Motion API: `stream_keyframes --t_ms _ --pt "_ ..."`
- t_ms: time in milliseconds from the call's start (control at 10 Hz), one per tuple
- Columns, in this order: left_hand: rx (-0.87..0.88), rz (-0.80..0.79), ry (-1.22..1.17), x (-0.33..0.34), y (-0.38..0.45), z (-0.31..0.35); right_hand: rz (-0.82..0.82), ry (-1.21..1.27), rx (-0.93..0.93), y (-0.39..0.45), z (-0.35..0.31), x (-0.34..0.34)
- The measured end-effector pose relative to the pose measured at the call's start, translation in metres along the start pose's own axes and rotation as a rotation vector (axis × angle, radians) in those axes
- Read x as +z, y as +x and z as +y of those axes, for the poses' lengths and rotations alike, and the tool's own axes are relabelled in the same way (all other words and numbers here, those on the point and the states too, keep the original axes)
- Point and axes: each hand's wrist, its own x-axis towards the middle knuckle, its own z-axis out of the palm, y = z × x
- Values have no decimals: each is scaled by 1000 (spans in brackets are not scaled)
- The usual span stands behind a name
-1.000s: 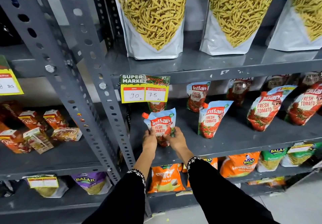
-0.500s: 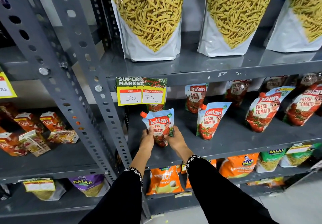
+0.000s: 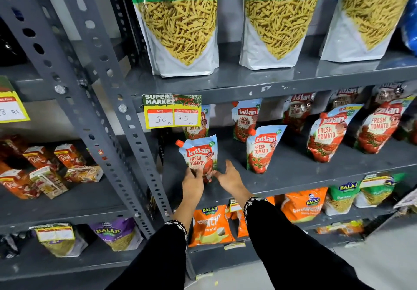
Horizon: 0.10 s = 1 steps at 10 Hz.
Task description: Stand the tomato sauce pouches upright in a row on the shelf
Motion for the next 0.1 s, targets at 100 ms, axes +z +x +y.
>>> stream_keyframes --t_ms 100 --pt "82 57 91 10 -17 10 59 -94 -104 -15 3 -20"
